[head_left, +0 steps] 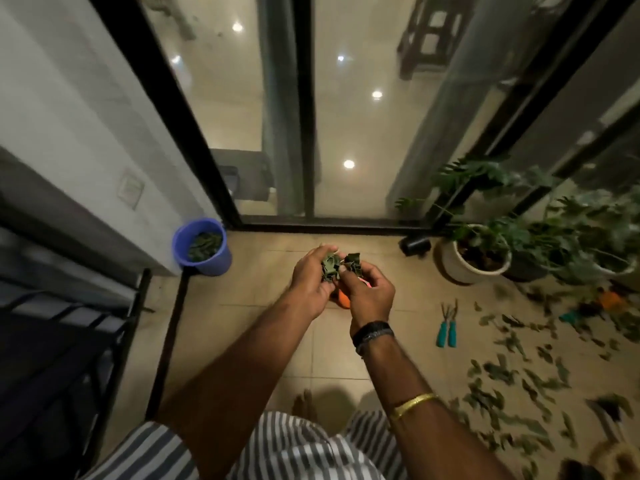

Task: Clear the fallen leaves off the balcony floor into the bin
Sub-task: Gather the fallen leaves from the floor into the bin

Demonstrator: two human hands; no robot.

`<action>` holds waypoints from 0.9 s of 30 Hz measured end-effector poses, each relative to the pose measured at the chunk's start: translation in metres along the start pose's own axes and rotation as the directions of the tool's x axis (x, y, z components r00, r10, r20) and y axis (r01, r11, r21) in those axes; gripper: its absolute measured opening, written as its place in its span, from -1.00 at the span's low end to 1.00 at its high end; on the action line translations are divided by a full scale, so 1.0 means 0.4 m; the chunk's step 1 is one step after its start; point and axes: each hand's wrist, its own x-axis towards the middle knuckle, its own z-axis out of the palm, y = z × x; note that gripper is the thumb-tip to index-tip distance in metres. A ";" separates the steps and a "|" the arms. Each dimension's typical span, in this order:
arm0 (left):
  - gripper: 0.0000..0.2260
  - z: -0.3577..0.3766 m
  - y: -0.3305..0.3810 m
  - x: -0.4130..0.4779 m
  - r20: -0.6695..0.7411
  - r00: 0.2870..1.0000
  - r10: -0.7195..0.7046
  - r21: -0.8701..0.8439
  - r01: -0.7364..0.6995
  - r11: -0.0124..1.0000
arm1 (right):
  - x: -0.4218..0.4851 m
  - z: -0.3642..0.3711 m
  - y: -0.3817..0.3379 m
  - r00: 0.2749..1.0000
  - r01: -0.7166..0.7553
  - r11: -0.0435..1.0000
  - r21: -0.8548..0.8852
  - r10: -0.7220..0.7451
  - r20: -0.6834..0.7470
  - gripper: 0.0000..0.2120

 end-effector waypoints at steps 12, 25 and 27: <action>-0.79 -0.451 0.390 0.201 -0.272 0.958 0.090 -0.319 -0.178 0.931 | 0.091 0.621 0.201 0.929 -0.070 0.971 -0.228 0.147 0.341 -0.82; -0.63 -0.811 0.729 0.629 -0.474 0.880 -0.023 -0.460 -0.225 0.859 | 0.368 1.209 0.413 0.821 -0.045 0.846 -0.532 0.334 0.463 -0.82; -0.54 -0.871 0.750 0.717 -0.468 0.884 -0.021 -0.401 -0.191 0.896 | 0.426 1.272 0.477 0.807 -0.084 0.812 -0.578 0.396 0.439 -0.74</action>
